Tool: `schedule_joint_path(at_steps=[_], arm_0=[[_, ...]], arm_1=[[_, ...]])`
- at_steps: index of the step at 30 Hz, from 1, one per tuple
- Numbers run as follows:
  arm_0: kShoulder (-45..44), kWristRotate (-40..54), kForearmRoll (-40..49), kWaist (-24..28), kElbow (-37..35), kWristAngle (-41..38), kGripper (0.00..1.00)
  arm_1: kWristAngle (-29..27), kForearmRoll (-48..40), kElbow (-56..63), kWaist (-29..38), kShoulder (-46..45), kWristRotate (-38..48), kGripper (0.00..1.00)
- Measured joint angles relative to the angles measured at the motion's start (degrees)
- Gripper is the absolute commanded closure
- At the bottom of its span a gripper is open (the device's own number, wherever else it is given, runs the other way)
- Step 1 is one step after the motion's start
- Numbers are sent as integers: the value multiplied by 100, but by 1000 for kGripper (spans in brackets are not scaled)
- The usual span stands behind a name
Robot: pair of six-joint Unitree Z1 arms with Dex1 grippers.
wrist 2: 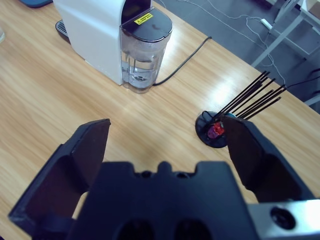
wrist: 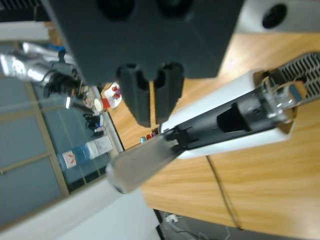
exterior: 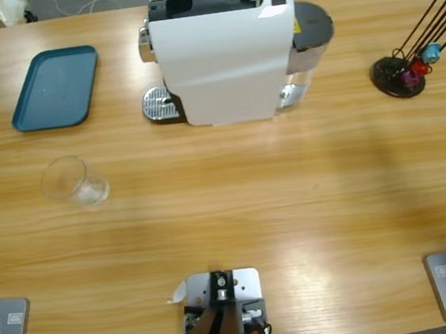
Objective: Pour coffee
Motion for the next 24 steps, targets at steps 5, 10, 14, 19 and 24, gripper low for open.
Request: schedule_joint_path(at_steps=[5, 10, 14, 19, 24], arm_0=[[-180, 1675, -124, -284, 302, 530, 13], [-955, 3727, 340, -694, 1255, 1687, 13], [-1600, 4571, 1118, -808, 1979, 2190, 13], [-2232, 4705, 1457, -828, 2536, 2239, 13], [-2284, 4705, 1494, -830, 2631, 2239, 13]], arm_1=[[-264, 159, -270, -138, 295, 381, 35], [-769, -256, -494, -836, 1186, 766, 115], [-769, -1237, 139, -1643, 1914, 1063, 191], [-756, -2135, 762, -1923, 2448, 1188, 308], [-490, -3084, 1175, -2416, 2888, 1216, 365]])
